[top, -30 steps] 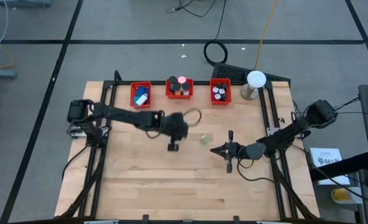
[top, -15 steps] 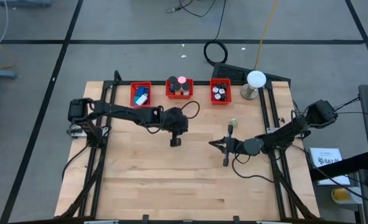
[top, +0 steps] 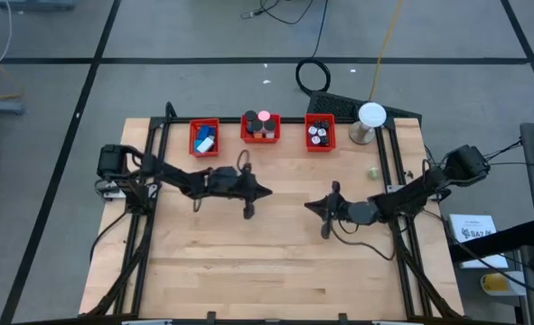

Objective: Pick & Place Office items
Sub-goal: Put the green charger adapter into the right orange basket

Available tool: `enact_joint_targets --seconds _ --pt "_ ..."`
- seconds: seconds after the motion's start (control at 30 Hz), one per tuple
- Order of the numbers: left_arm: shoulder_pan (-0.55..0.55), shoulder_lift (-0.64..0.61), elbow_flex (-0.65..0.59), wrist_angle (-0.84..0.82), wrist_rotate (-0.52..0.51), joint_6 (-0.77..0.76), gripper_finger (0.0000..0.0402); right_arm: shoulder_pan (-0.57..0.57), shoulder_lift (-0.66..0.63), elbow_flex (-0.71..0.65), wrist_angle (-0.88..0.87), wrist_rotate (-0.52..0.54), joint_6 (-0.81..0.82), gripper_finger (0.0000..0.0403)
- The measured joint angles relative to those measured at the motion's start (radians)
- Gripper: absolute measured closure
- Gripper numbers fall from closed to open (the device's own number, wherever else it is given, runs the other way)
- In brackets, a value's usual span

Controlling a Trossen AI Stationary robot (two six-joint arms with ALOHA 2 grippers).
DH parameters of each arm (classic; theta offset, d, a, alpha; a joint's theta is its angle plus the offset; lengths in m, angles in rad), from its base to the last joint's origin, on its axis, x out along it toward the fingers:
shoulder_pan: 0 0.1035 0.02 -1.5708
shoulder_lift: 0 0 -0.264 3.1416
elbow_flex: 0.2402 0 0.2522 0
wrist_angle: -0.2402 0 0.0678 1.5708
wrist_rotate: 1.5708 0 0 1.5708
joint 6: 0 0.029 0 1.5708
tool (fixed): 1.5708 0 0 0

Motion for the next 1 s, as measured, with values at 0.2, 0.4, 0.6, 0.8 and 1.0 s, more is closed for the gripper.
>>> enact_joint_targets --seconds 0.2,0.4,0.6,0.8,1.0 --pt "0.002 0.0 -0.111 0.279 0.0 -0.045 0.0385 -0.064 -0.006 0.003 -0.143 0.045 0.2 0.0403" --pt "-0.003 0.0 -0.101 0.293 0.0 -0.073 0.0385 -0.167 -0.05 0.11 -0.538 0.003 0.328 0.0403" --pt "-0.013 0.0 -0.099 0.295 0.0 -0.07 0.0385 -0.269 -0.067 0.274 -0.949 -0.093 0.377 0.0403" --pt "-0.012 0.0 -0.099 0.294 0.0 -0.069 0.0385 -0.373 -0.067 0.415 -1.236 -0.158 0.413 0.0403" --pt "-0.012 0.0 -0.099 0.294 0.0 -0.067 0.0385 -0.463 -0.067 0.51 -1.478 -0.204 0.429 0.0402"
